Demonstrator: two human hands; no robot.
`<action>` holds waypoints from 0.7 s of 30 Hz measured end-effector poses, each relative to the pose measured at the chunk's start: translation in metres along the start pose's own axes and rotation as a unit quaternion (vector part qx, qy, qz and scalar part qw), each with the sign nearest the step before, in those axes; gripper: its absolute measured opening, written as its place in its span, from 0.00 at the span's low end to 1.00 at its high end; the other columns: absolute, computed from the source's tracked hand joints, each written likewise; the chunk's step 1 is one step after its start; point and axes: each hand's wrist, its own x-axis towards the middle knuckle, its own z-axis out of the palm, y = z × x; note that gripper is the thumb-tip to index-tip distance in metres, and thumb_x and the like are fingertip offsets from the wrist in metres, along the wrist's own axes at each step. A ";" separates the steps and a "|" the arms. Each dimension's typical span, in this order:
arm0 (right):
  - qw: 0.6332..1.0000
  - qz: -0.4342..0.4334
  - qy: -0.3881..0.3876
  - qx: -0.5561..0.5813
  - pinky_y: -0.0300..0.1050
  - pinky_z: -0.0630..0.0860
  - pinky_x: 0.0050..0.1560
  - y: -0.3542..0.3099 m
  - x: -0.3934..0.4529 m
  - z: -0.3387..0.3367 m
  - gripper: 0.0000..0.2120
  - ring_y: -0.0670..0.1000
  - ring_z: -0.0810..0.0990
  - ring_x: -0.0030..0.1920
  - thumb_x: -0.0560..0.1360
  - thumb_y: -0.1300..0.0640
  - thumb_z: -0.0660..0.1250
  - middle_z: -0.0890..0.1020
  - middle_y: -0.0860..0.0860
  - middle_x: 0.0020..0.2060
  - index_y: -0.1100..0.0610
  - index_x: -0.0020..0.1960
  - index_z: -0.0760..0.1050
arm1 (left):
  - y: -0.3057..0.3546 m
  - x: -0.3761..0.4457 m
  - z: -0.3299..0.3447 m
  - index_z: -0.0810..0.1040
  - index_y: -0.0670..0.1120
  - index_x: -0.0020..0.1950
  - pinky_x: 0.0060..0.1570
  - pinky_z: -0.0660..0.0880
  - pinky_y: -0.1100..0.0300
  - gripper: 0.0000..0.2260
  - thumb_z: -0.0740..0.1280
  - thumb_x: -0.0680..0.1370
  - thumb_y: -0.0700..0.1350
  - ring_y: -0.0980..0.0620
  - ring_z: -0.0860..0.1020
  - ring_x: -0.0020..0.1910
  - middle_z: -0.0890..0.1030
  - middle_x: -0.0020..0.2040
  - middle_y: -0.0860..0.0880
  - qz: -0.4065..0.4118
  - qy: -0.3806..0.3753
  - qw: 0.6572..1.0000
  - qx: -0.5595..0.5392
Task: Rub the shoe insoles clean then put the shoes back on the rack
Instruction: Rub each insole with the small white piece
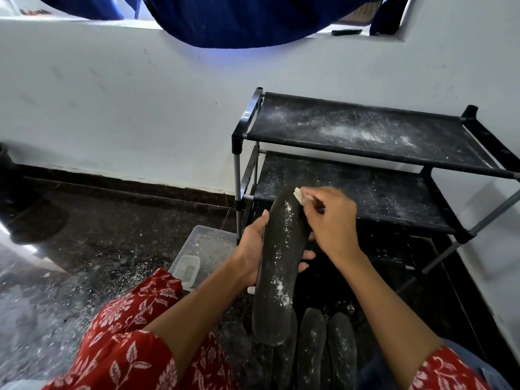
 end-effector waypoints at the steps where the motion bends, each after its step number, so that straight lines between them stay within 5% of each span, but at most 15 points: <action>1: 0.999 -0.012 -0.029 -0.007 0.48 0.78 0.51 -0.001 -0.002 0.003 0.09 0.49 0.80 0.44 0.71 0.66 0.69 0.83 0.52 0.44 0.58 0.50 0.82 | 0.000 0.000 0.000 0.78 0.37 0.55 0.37 0.79 0.52 0.34 0.46 0.79 0.64 0.41 0.82 0.38 0.82 0.46 0.37 -0.002 0.008 1.000 0.001; 3: 0.998 -0.038 -0.055 -0.014 0.47 0.78 0.51 -0.004 -0.006 0.006 0.09 0.49 0.80 0.44 0.71 0.66 0.69 0.84 0.51 0.43 0.58 0.49 0.83 | 0.001 -0.001 0.000 0.77 0.37 0.54 0.36 0.80 0.51 0.33 0.47 0.79 0.64 0.40 0.82 0.36 0.82 0.43 0.36 -0.004 0.020 1.000 0.000; 8: 0.999 -0.008 0.044 -0.023 0.39 0.75 0.50 -0.003 -0.004 0.003 0.07 0.49 0.80 0.45 0.74 0.61 0.69 0.80 0.54 0.47 0.60 0.51 0.82 | 0.001 -0.002 0.000 0.78 0.36 0.53 0.37 0.79 0.51 0.35 0.45 0.79 0.64 0.41 0.81 0.38 0.82 0.45 0.37 -0.005 0.004 1.000 0.000; 12: 0.994 0.002 -0.023 -0.107 0.41 0.73 0.48 0.001 -0.006 0.005 0.12 0.50 0.75 0.51 0.74 0.54 0.68 0.77 0.51 0.49 0.57 0.56 0.80 | -0.001 -0.001 -0.002 0.78 0.36 0.54 0.37 0.80 0.52 0.34 0.47 0.79 0.64 0.40 0.81 0.39 0.82 0.45 0.36 -0.016 0.009 1.000 0.005; 16: 0.993 -0.040 -0.037 -0.101 0.45 0.76 0.46 0.002 -0.004 0.003 0.12 0.51 0.77 0.46 0.75 0.60 0.66 0.81 0.51 0.45 0.55 0.58 0.79 | -0.001 0.000 -0.004 0.77 0.36 0.56 0.37 0.79 0.51 0.35 0.46 0.79 0.64 0.40 0.80 0.40 0.81 0.47 0.37 -0.014 -0.001 1.000 0.010; 21: 0.993 -0.051 -0.039 -0.099 0.43 0.78 0.49 0.001 -0.005 0.005 0.09 0.51 0.81 0.42 0.71 0.67 0.68 0.84 0.53 0.42 0.59 0.48 0.83 | -0.003 0.000 -0.007 0.76 0.35 0.57 0.38 0.79 0.51 0.35 0.45 0.79 0.64 0.40 0.80 0.40 0.81 0.47 0.37 -0.018 -0.002 0.999 0.030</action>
